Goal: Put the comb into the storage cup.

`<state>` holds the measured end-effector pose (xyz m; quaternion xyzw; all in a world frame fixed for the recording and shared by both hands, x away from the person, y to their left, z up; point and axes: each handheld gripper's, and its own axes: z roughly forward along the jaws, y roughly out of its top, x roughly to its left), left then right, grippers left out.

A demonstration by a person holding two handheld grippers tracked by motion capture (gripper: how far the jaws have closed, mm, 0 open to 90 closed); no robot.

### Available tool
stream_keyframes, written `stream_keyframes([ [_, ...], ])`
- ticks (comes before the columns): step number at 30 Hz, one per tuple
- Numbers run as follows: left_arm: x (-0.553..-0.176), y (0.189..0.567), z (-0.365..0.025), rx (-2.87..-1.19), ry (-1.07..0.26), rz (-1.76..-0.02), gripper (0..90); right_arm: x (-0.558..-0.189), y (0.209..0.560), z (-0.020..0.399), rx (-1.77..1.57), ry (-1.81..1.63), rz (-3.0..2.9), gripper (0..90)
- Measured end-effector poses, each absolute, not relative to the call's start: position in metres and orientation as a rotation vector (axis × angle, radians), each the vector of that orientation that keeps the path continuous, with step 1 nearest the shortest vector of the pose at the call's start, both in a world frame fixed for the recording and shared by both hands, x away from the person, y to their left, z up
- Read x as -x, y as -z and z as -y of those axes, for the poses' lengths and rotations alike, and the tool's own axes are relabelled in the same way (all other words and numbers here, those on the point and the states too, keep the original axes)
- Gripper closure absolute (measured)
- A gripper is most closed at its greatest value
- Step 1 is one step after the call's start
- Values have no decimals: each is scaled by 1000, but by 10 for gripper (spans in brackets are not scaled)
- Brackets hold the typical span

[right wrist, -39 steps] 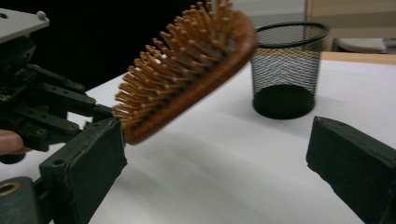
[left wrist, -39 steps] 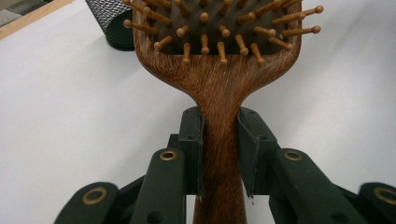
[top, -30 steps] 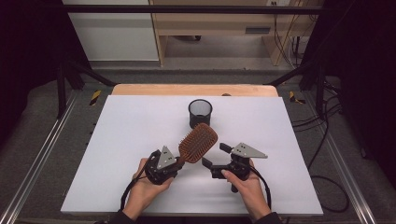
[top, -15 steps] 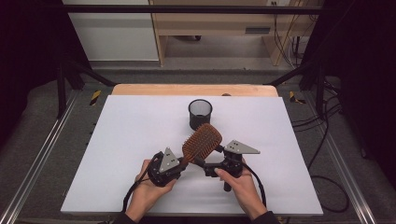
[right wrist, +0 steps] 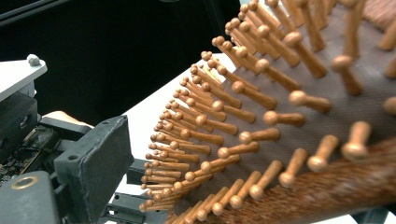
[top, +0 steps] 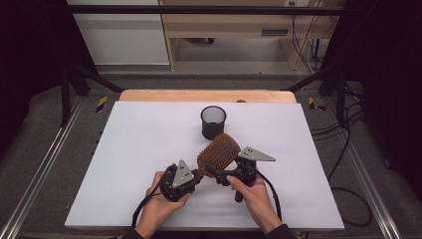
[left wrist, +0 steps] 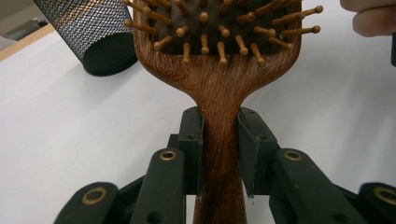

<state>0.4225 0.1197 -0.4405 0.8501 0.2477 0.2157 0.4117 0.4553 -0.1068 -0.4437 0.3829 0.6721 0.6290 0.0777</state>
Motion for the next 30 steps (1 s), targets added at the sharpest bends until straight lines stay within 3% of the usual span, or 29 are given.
stream_keyframes([
  [30,-422,442,-122,-2120,-543,-615,727,-454,440,110,-1159,-1938,-1980,223],
])
